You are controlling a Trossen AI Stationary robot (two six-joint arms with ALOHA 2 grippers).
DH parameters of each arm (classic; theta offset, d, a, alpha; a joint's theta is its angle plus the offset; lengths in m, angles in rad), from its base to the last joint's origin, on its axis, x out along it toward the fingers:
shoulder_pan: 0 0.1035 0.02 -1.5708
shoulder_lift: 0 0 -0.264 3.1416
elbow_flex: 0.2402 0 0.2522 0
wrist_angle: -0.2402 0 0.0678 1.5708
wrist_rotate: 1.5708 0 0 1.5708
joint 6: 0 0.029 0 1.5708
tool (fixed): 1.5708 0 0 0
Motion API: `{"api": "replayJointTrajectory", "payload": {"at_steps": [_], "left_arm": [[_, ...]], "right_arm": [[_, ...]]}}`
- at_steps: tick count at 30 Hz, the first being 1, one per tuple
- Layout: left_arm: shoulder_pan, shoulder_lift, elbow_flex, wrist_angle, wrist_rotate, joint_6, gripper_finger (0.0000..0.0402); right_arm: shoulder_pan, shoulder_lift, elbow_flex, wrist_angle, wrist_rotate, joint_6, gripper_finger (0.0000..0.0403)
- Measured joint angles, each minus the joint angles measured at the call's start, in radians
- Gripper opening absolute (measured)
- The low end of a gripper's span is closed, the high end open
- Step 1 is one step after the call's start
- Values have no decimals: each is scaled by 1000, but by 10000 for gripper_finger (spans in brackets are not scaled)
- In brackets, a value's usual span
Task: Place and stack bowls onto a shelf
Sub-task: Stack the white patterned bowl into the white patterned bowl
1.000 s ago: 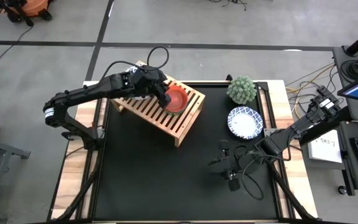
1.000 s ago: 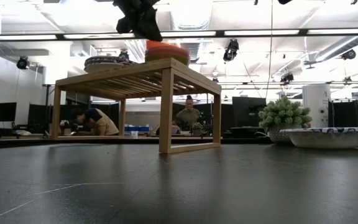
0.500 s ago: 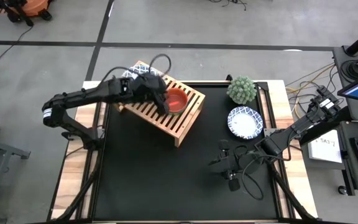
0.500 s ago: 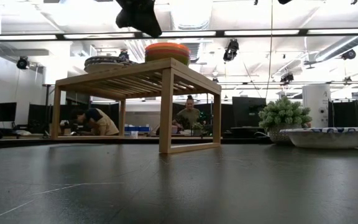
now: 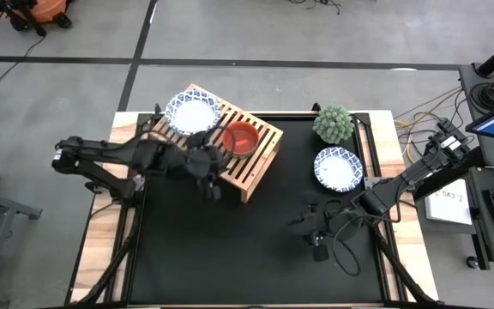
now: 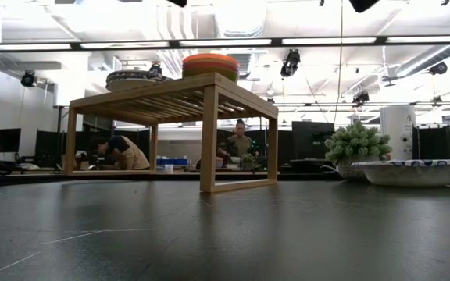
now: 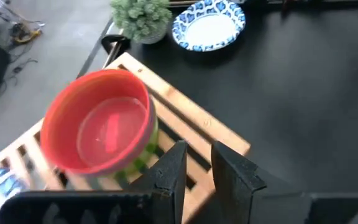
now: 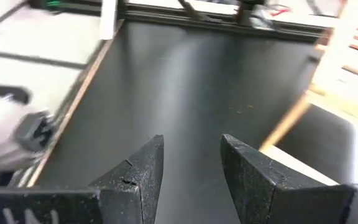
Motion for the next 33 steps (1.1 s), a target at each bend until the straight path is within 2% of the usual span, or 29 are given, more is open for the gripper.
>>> {"api": "replayJointTrajectory", "payload": {"at_steps": [4, 8, 11, 14, 17, 19, 23, 33], "left_arm": [[-92, -20, 0, -36, -42, -68, 57], [-184, -22, 0, -38, -62, -139, 57], [-239, -16, 0, -28, -109, -159, 57], [-287, -12, 0, -27, -174, -168, 57], [-315, -9, 0, -25, -220, -174, 57], [-324, -7, 0, -26, -233, -178, 57], [-329, 0, 0, -25, -234, -185, 57], [-331, 3, -4, -30, -233, -190, 57]], "right_arm": [[-4, 4, -3, -36, 132, 110, 148], [-56, -3, -3, -184, 259, 322, 148], [-151, -22, -3, -365, 252, 531, 148], [-279, -29, -3, -578, 190, 756, 148], [-401, -7, -4, -774, 121, 883, 148], [-465, 19, -5, -827, 91, 885, 148], [-537, 58, -5, -814, 44, 804, 148], [-596, 195, -23, -802, 34, 791, 148]]}}
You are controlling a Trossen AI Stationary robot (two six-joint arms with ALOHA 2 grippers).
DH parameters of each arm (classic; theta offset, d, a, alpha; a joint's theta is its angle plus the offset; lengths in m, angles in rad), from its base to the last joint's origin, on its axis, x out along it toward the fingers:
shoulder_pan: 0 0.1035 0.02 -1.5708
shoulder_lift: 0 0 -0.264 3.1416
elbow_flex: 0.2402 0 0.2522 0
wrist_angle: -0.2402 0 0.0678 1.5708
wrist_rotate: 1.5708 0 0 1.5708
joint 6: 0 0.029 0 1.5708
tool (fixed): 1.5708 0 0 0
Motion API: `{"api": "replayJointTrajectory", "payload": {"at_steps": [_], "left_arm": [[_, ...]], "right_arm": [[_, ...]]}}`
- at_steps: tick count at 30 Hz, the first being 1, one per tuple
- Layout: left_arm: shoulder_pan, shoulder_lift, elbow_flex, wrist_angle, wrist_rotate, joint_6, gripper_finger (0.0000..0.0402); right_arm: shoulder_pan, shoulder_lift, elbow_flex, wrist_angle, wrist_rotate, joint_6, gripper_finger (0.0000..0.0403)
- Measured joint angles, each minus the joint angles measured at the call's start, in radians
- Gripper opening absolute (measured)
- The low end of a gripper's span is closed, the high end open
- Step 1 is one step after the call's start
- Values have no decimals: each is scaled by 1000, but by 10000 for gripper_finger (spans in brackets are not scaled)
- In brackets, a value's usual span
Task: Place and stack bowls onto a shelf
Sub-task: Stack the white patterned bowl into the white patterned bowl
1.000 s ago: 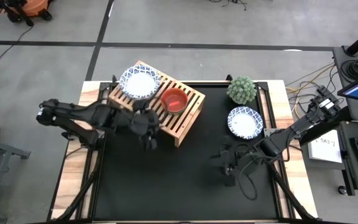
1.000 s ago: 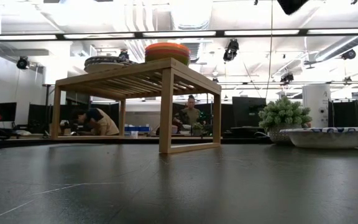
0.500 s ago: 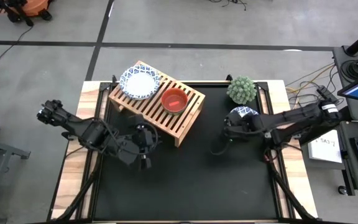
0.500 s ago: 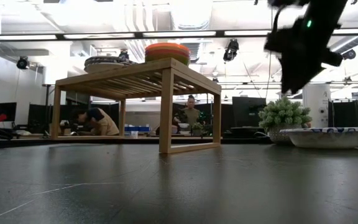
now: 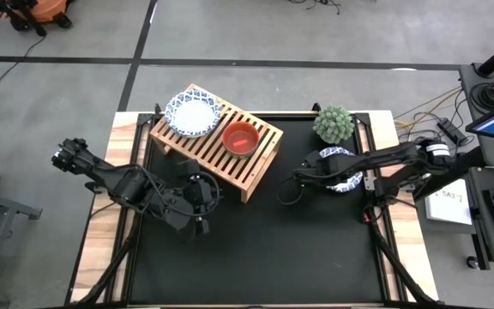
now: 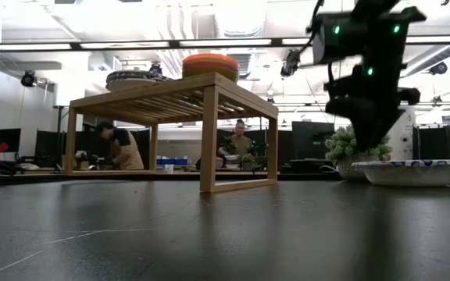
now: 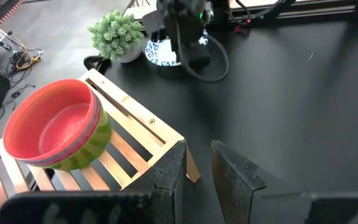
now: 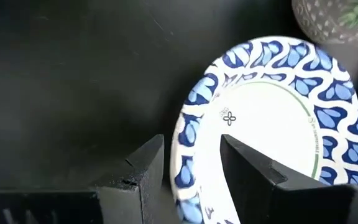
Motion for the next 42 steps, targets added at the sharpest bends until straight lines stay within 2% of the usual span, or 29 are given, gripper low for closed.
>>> {"api": "replayJointTrajectory", "payload": {"at_steps": [8, 14, 18, 22, 26, 29, 34, 38, 42], "left_arm": [[0, 0, -2, 0, 0, 0, 57], [-1, 0, -2, 0, 0, 0, 57], [-2, 0, -3, 1, 0, -7, 57], [-3, 0, -3, 12, 2, -33, 57], [-9, 14, -4, 14, 2, -33, 57], [-10, 37, -5, 25, 4, -28, 63], [-12, 89, -6, 73, 9, 18, 94], [-12, 140, -6, 149, 10, 91, 131], [-12, 195, -6, 217, 13, 172, 161]], "right_arm": [[-18, 133, -19, 38, 5, 14, 139], [-17, 175, -19, 52, -2, 15, 80], [0, 147, -19, 51, -21, 14, 23], [62, 68, -16, 47, -80, 14, 16], [177, -45, 5, 64, -135, -5, 14], [287, -130, 15, 149, -167, -54, 13], [464, -222, 15, 405, -164, -202, 13], [549, -227, 15, 628, -156, -374, 13], [582, -197, 15, 778, -186, -516, 13]]}}
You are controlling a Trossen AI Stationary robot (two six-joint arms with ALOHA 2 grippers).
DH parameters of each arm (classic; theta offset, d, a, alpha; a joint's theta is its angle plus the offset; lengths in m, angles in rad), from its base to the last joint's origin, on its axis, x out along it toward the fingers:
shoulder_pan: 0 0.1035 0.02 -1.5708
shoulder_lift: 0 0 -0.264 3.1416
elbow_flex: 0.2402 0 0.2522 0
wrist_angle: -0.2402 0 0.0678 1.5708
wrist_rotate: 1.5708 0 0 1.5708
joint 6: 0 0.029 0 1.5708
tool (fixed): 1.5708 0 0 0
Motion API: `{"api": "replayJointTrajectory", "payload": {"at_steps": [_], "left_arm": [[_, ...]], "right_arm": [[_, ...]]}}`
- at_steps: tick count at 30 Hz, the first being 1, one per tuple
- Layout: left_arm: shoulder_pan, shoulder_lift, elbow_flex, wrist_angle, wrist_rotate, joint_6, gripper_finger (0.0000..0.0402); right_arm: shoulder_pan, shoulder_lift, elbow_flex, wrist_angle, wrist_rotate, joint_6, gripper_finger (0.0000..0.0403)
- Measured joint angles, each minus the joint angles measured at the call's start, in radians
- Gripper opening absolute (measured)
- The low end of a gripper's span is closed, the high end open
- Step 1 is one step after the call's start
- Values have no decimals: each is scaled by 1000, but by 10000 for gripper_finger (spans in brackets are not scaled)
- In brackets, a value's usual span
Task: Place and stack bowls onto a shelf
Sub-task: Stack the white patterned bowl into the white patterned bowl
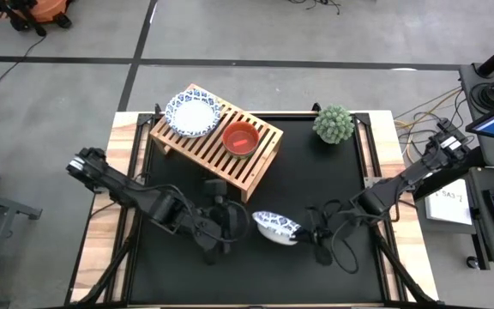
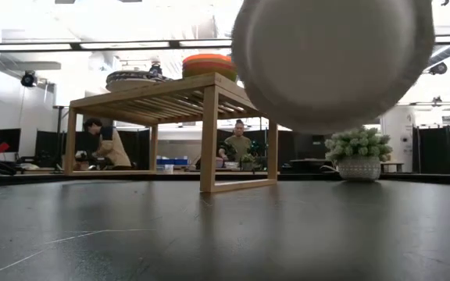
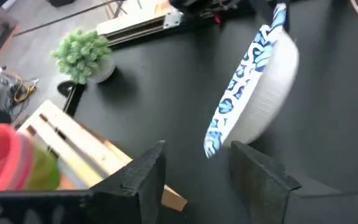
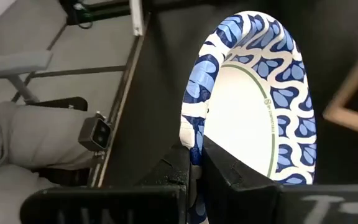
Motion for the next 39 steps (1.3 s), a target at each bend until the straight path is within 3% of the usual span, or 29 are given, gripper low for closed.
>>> {"api": "replayJointTrajectory", "payload": {"at_steps": [5, 12, 27, 31, 34, 39], "left_arm": [[0, 60, 0, 56, 101, 57, 170], [3, 127, 0, 131, 128, 99, 149], [7, 162, 0, 195, 149, 124, 9], [7, 160, 0, 196, 149, 122, 3], [6, 160, 0, 191, 149, 123, 1], [-18, 157, 0, 185, 173, 190, 0]], "right_arm": [[1, 37, 0, 78, -24, -71, 13], [1, 56, 0, 84, -27, -81, 13], [1, 67, 0, 90, -27, -82, 13], [1, 67, 0, 93, -27, -82, 14], [1, 67, 0, 100, -24, -83, 31], [1, 57, 0, 151, -17, -141, 91]]}}
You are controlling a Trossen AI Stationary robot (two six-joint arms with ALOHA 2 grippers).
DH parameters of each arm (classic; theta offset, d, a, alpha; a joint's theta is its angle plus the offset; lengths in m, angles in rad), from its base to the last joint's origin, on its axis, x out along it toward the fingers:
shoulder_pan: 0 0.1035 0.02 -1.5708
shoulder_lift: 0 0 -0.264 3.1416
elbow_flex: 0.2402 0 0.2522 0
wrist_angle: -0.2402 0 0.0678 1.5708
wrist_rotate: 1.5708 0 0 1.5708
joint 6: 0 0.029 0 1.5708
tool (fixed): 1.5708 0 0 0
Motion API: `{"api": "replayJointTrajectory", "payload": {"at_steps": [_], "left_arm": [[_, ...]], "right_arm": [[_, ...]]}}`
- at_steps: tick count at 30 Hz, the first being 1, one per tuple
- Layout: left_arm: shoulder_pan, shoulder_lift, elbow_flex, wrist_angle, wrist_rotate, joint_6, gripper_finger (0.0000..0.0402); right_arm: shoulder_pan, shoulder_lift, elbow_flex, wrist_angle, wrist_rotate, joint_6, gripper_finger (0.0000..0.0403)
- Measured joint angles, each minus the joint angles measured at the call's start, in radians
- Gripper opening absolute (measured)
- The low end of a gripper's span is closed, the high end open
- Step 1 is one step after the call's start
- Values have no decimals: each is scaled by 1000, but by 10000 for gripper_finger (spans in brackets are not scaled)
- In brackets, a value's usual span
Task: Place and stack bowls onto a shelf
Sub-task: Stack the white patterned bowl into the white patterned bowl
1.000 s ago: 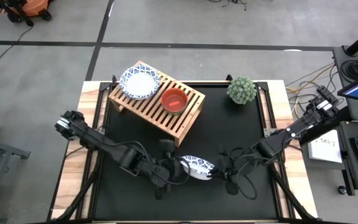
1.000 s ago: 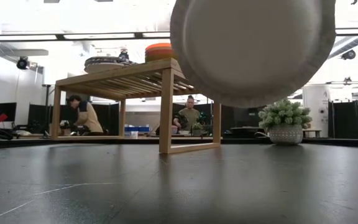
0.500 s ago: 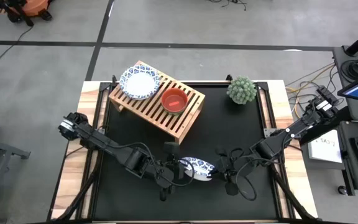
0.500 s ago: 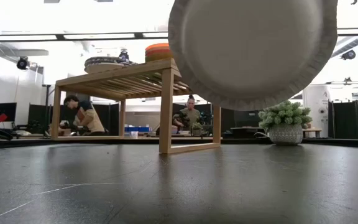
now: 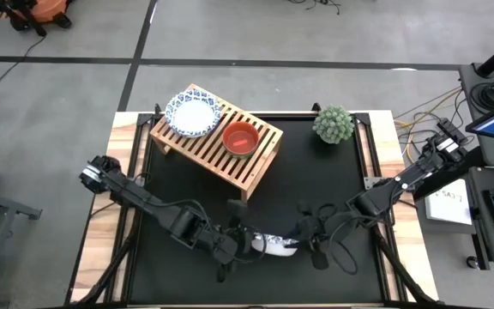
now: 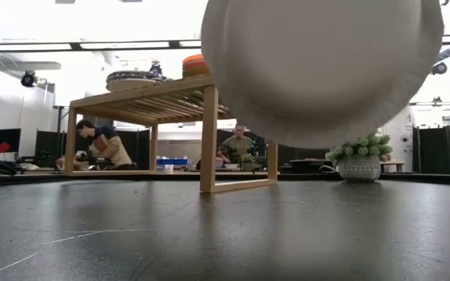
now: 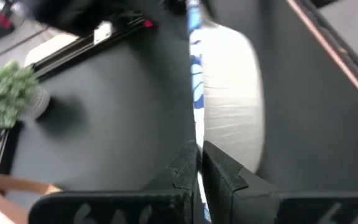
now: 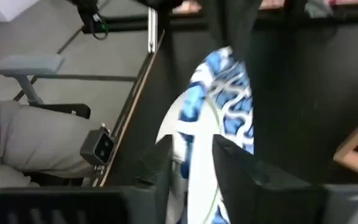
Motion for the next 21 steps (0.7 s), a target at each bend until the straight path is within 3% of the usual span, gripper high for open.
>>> {"api": "replayJointTrajectory", "payload": {"at_steps": [7, 12, 16, 21], "left_arm": [[-27, -33, 11, -41, -6, 53, 0], [-58, -96, 85, -199, -81, 64, 0], [-93, -150, 175, -382, -254, 86, 0], [-120, -209, 294, -575, -580, 83, 0]], "right_arm": [[0, -81, 0, 9, 0, -78, 176], [0, -176, 0, 9, 1, -132, 201], [0, -220, 0, 10, 1, -175, 203], [0, -219, -3, 9, 0, -204, 203]]}}
